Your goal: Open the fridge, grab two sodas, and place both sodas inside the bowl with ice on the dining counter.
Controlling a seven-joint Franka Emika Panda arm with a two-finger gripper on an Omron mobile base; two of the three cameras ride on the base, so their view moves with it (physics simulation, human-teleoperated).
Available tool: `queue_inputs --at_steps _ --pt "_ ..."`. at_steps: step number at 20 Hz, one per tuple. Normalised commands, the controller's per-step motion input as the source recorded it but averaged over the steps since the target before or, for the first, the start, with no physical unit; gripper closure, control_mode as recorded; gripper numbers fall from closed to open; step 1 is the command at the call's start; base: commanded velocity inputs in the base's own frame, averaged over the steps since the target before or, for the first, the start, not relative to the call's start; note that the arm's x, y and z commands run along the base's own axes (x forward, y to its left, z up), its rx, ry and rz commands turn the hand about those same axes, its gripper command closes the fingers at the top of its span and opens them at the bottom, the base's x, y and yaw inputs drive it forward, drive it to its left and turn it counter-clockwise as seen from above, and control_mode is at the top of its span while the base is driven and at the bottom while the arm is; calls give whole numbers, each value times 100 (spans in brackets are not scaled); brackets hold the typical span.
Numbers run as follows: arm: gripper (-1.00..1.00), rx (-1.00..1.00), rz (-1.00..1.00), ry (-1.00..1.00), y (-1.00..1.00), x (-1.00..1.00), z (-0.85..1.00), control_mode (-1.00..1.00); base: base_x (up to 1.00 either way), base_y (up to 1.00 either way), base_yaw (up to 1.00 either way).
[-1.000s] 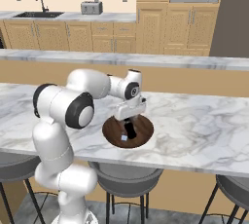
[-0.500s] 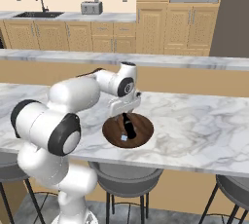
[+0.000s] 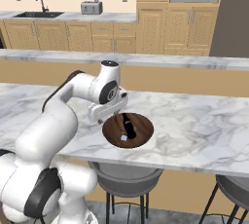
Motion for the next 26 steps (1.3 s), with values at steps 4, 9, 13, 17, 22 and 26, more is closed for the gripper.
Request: queue_inputs --at_steps 4,9,13,17,22,26 --pt "-100 0 -6 -2 43 -92 21 -100 0 0 0" --pt "-100 3 -7 -2 39 -98 3 -100 0 0 0" --pt "-100 5 -8 -3 40 -100 0 -100 0 0 0" --pt "-100 1 -7 0 47 -100 0 -100 0 0 0" --pt "-100 0 -6 0 46 -89 0 -100 0 0 0" --pt "-100 0 0 0 0 -42 0 -100 0 0 0"
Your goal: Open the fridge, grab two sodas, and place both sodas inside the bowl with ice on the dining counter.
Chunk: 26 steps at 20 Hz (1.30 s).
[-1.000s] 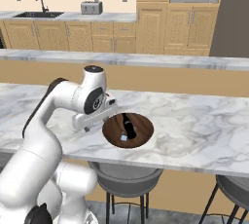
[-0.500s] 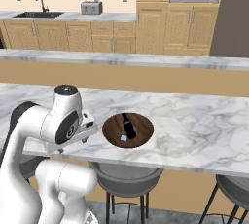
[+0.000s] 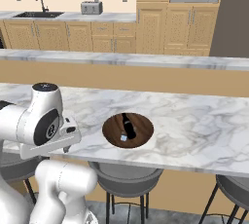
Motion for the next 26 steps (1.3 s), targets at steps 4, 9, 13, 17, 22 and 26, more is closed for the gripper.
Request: queue_inputs --at_steps 4,9,13,17,22,26 --pt "-100 -1 0 0 3 -10 0 -100 0 0 0" --pt "-100 -1 0 0 2 0 0 -100 0 0 0" --pt "-100 0 0 0 0 -15 -3 -100 0 0 0" --pt "-100 0 0 0 0 0 0 100 -65 48 2" --pt "-100 0 0 0 0 0 0 100 -63 100 22" --pt "-100 0 0 0 0 0 0 100 -33 100 36"
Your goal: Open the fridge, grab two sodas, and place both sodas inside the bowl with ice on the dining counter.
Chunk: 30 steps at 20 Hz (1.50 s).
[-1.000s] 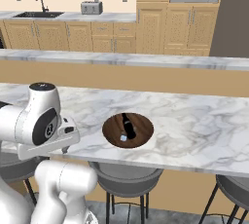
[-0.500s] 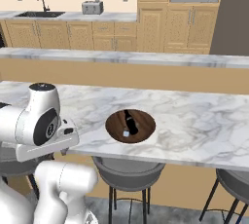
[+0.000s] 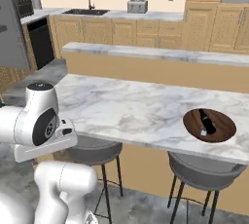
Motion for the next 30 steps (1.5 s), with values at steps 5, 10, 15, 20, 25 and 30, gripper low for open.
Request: queue_inputs --at_steps 5,10,15,20,25,30 --pt "-100 0 0 0 0 0 0 100 -20 100 43" --pt "-100 0 0 0 0 0 0 100 -14 100 44" --pt "-100 0 0 0 0 0 0 100 4 92 43" --pt "-100 0 0 0 0 0 0 100 41 64 42" --pt "-100 0 0 0 0 0 0 100 82 30 42" --pt "-100 0 0 0 0 0 0 100 100 6 38"
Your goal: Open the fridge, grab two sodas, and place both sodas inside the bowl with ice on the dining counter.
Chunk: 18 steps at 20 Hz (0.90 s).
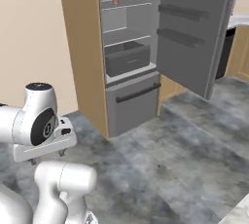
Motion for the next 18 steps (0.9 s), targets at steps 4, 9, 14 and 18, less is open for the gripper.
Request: queue_inputs --at_steps 4,9,14,18 --pt "-100 0 0 0 0 0 0 100 100 -1 32" --pt "-100 0 0 0 0 0 0 100 100 -12 30" --pt "-100 0 0 0 0 0 0 100 100 -18 28" --pt "-100 0 0 0 0 0 0 100 100 -31 26"
